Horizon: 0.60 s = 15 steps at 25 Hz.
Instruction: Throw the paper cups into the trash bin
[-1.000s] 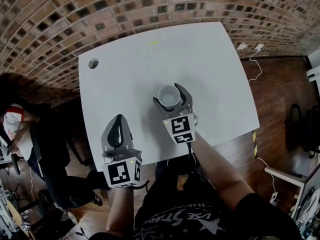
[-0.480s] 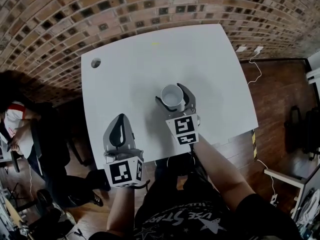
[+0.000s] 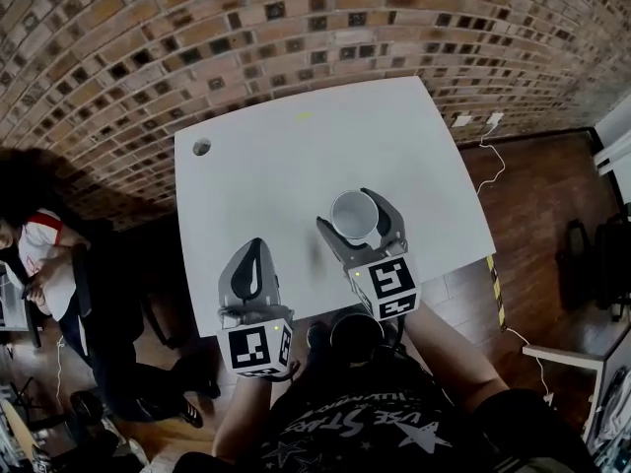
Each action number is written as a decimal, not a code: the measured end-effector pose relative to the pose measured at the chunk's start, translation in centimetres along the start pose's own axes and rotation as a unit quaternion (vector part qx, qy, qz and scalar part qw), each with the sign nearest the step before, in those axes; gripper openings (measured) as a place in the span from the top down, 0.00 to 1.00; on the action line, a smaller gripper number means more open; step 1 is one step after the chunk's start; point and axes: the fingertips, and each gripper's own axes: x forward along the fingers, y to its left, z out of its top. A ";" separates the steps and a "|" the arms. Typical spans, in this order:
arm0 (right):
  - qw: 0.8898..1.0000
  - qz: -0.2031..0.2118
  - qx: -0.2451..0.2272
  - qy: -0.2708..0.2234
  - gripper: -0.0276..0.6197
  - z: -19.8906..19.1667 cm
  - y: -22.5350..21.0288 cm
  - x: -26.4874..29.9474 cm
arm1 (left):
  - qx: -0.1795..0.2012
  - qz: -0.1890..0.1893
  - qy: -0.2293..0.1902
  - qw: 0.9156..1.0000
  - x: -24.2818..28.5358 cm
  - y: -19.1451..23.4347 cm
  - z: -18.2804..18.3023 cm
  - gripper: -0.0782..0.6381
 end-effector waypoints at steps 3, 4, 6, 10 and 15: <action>1.000 0.002 -0.024 -0.018 0.39 2.2 1.0 -2.0 | 0.006 -0.020 -0.009 1.000 -0.9 -0.8 0.4 0.88; 0.999 0.004 -0.033 -0.023 0.39 3.1 1.4 -2.4 | 0.006 -0.024 -0.009 1.000 -1.0 -1.1 0.7 0.88; 0.998 0.010 -0.043 -0.035 0.39 4.7 2.3 -3.0 | 0.005 -0.031 -0.010 0.999 -1.1 -1.6 1.3 0.88; 0.998 0.004 -0.037 -0.045 0.39 5.4 2.6 -3.8 | 0.005 -0.045 -0.016 0.999 -1.3 -2.5 1.5 0.88; 0.998 -0.019 -0.038 -0.041 0.39 4.9 1.9 -4.0 | 0.002 -0.056 -0.016 0.998 -1.3 -2.1 1.6 0.88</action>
